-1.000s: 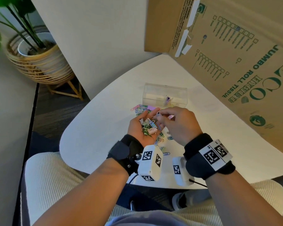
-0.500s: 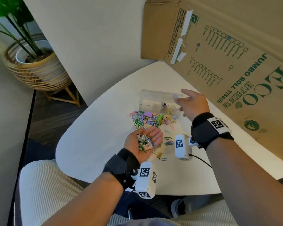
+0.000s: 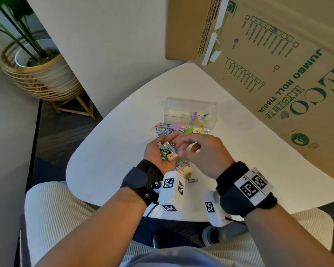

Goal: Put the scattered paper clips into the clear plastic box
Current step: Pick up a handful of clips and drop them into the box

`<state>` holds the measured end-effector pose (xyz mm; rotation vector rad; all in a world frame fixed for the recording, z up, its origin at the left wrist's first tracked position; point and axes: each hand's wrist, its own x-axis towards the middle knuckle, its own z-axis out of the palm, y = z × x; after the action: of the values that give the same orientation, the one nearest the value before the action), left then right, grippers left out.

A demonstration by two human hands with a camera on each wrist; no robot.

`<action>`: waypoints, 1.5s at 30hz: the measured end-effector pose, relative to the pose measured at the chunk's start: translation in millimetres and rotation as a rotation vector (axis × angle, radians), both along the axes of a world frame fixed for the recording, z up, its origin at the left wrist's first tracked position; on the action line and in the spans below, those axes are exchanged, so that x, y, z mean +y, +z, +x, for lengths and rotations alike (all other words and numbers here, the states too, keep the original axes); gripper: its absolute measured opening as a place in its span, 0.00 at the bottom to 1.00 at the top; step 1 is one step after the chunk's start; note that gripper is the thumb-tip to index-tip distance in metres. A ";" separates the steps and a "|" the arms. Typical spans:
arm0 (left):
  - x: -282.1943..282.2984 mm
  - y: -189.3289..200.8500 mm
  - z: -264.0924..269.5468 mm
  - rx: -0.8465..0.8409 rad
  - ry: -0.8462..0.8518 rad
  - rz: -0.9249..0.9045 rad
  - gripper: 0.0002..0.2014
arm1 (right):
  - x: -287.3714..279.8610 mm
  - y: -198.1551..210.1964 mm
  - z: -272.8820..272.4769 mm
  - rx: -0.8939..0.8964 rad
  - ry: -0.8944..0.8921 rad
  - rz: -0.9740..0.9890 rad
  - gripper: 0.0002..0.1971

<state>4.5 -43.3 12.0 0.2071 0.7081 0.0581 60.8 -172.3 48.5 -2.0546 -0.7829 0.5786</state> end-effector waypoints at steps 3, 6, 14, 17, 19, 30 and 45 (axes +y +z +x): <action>2.5 2.8 1.7 0.010 0.022 0.003 0.20 | 3.3 2.5 -3.9 -0.086 0.113 -0.090 0.13; 0.2 7.2 1.9 0.014 0.001 0.009 0.21 | 9.3 1.2 -7.0 -0.170 0.190 -0.133 0.14; -2.6 7.2 -0.1 -0.041 0.021 -0.014 0.21 | 10.8 -2.3 -3.9 -0.225 0.093 -0.011 0.06; -3.9 12.8 1.2 -0.052 0.012 -0.011 0.21 | 10.4 -0.1 -4.9 -0.244 0.095 -0.024 0.14; -4.6 14.9 3.6 -0.042 -0.003 0.006 0.21 | 11.1 -1.0 -4.2 -0.270 0.116 -0.075 0.20; -2.8 5.8 2.8 -0.066 0.003 -0.023 0.18 | 9.1 -5.4 -4.8 -0.194 -0.095 0.115 0.11; -7.2 -7.6 -4.5 0.016 -0.006 0.002 0.19 | 0.6 -4.0 92.5 0.078 -0.613 0.148 0.11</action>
<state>0.0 -50.5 4.4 0.2121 0.7230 0.0513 153.3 -171.7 44.5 -1.9810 -0.1193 0.2406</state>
